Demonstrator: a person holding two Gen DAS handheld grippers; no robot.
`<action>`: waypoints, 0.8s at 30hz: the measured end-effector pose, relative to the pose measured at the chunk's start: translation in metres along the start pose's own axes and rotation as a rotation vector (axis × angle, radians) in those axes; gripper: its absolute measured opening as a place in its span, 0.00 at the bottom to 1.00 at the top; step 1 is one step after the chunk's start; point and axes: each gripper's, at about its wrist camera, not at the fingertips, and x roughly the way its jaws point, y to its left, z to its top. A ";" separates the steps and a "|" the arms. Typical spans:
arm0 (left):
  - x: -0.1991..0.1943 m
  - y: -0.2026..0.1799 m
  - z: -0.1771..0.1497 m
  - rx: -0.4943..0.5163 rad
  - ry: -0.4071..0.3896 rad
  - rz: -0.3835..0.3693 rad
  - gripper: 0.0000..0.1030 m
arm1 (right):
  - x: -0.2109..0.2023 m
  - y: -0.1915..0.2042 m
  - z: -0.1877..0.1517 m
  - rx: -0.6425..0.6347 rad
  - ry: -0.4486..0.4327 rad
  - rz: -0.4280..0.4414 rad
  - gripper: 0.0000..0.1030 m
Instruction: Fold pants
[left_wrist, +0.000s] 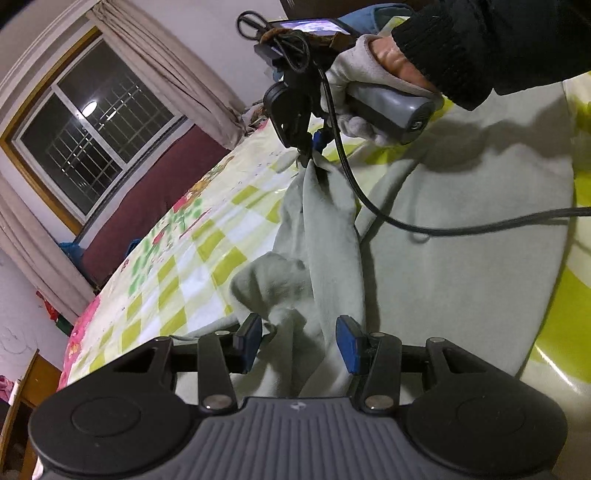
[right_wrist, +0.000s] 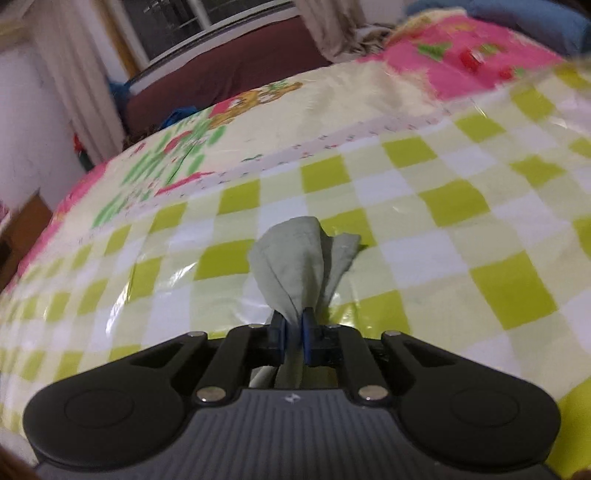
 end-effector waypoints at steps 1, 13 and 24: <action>0.002 0.001 0.000 0.002 -0.001 -0.004 0.57 | 0.000 -0.006 0.001 0.040 -0.006 0.017 0.10; 0.008 0.001 0.001 0.005 -0.004 -0.017 0.57 | 0.011 -0.027 0.022 0.134 -0.085 -0.071 0.02; -0.024 -0.016 0.030 0.072 -0.082 -0.012 0.58 | -0.162 -0.112 0.005 0.335 -0.286 0.080 0.02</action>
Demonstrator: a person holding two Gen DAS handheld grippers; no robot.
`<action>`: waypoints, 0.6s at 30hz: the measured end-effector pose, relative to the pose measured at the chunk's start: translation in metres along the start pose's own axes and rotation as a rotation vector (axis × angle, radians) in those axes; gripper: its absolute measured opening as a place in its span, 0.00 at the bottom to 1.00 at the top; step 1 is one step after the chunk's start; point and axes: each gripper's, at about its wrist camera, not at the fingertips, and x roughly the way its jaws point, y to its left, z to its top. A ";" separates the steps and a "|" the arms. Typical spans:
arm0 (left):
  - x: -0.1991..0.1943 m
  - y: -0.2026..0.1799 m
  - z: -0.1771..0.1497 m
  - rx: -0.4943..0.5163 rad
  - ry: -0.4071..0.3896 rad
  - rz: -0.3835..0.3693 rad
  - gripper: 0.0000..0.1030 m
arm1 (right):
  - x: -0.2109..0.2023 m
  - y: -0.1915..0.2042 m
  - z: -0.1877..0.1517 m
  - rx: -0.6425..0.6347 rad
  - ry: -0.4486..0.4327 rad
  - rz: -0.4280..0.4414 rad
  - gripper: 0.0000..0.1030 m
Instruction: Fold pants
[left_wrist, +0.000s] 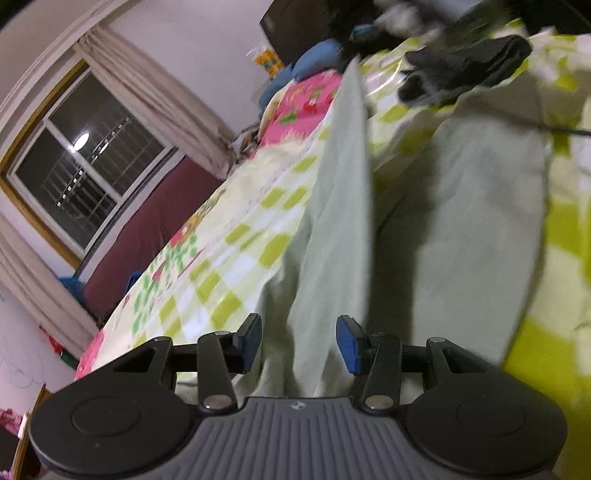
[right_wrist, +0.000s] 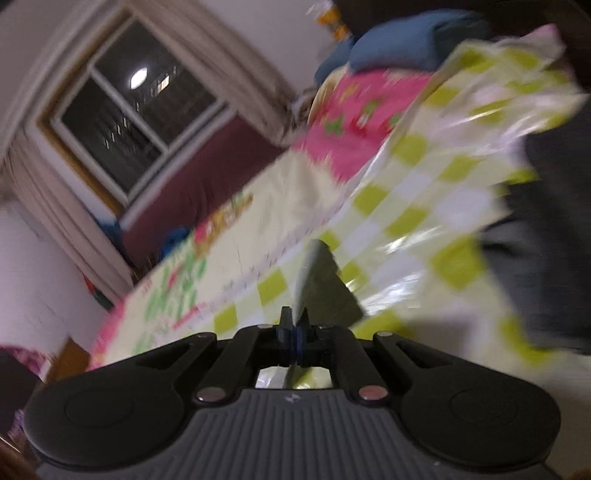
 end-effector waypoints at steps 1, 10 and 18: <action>-0.003 -0.005 0.002 0.007 -0.008 -0.009 0.59 | -0.027 -0.012 -0.001 0.013 -0.018 -0.005 0.02; -0.012 -0.058 0.004 0.174 -0.004 -0.038 0.62 | -0.117 -0.133 -0.060 0.204 0.046 -0.232 0.02; -0.009 -0.063 0.017 0.198 0.011 -0.028 0.62 | -0.104 -0.128 -0.048 0.156 0.000 -0.171 0.02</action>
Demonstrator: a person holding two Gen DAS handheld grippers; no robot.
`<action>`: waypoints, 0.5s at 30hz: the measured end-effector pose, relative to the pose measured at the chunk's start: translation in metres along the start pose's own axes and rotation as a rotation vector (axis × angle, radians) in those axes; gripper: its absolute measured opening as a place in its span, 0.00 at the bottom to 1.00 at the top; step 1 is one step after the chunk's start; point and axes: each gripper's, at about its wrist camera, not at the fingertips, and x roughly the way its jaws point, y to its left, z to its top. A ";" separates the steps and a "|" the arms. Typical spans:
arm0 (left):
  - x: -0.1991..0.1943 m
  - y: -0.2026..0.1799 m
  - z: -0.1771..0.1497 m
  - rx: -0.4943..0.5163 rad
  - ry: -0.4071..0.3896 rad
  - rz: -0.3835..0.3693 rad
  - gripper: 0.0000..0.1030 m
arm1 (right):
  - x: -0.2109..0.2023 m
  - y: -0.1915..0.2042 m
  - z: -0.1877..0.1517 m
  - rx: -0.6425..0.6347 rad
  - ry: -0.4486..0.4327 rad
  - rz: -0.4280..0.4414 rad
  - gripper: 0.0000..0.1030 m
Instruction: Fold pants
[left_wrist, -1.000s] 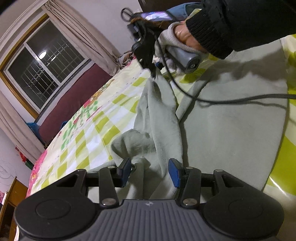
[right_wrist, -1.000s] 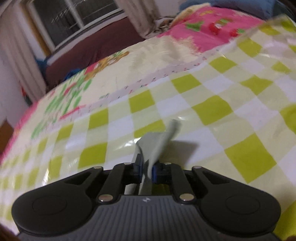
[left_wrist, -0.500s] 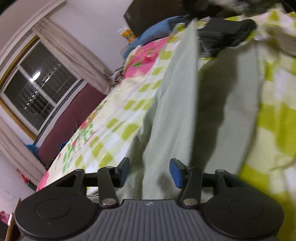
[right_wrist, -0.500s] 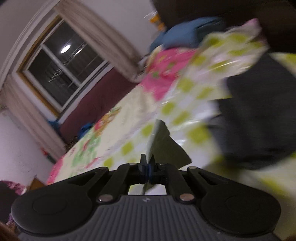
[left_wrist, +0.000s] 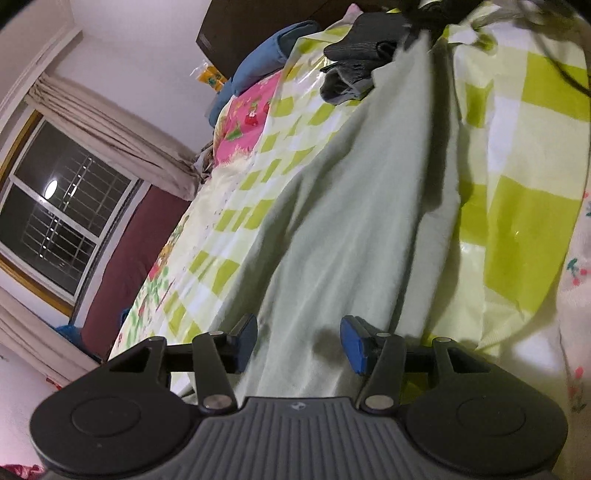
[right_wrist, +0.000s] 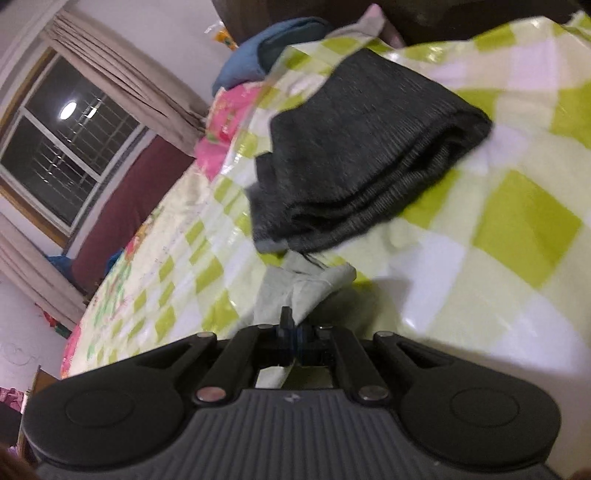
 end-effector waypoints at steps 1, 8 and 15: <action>-0.001 0.000 0.000 0.007 -0.004 0.002 0.62 | 0.001 0.003 0.001 -0.005 0.001 0.015 0.02; -0.006 0.004 0.003 -0.007 -0.014 0.023 0.62 | -0.031 0.048 0.033 -0.036 -0.108 0.273 0.02; -0.003 -0.011 -0.003 0.019 -0.007 0.002 0.62 | 0.020 -0.011 0.007 0.002 0.069 -0.025 0.04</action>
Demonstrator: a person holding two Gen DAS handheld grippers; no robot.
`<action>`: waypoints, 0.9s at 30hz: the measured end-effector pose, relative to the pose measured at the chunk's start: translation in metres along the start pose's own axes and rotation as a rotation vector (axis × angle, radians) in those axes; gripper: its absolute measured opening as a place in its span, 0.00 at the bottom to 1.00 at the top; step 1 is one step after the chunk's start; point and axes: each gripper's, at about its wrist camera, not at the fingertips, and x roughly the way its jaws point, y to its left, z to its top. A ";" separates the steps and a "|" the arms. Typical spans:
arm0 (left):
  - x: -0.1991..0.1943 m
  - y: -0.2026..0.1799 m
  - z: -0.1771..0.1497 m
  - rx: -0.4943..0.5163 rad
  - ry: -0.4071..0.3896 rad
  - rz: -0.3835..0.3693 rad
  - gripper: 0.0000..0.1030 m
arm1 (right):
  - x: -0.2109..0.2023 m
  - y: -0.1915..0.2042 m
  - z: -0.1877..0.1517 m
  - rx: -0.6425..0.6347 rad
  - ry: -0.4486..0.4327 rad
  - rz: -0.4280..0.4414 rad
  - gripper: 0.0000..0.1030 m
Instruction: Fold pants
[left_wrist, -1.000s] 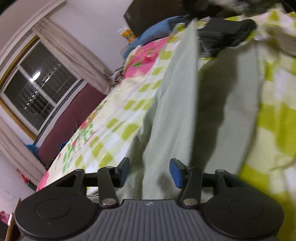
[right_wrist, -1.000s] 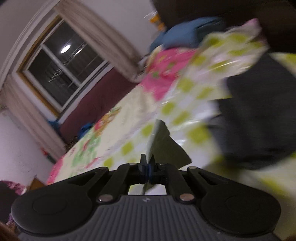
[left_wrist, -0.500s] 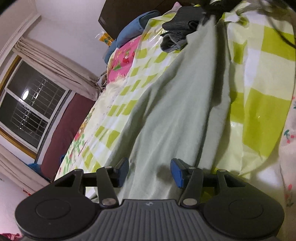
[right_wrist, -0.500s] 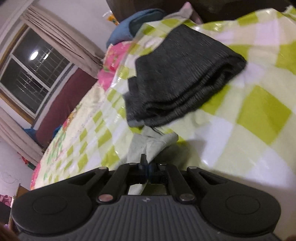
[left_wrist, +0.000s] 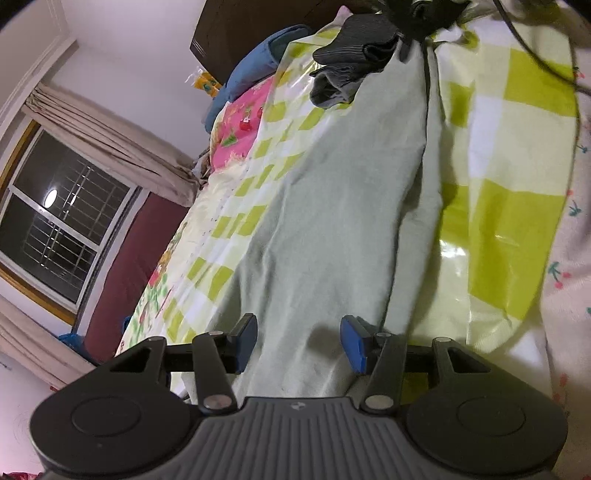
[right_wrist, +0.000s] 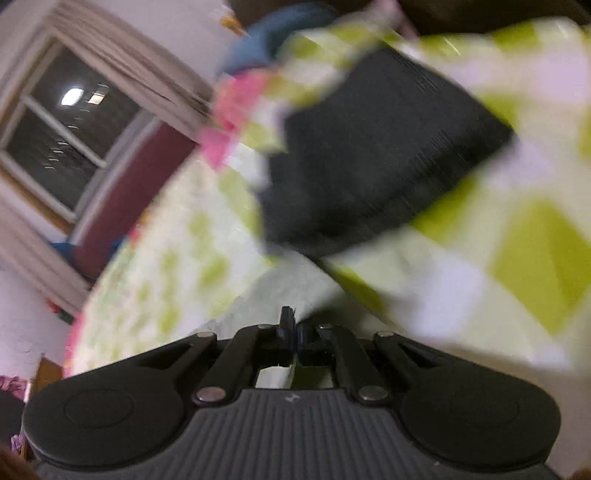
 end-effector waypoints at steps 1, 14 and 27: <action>0.000 0.001 0.000 -0.001 0.001 -0.004 0.62 | 0.002 -0.007 -0.003 0.024 0.000 -0.009 0.06; 0.002 0.002 0.001 0.000 0.005 -0.001 0.63 | -0.018 -0.024 -0.003 0.103 0.016 -0.017 0.20; 0.003 0.003 -0.001 -0.022 0.002 -0.007 0.63 | 0.011 -0.005 -0.001 0.111 0.044 -0.018 0.37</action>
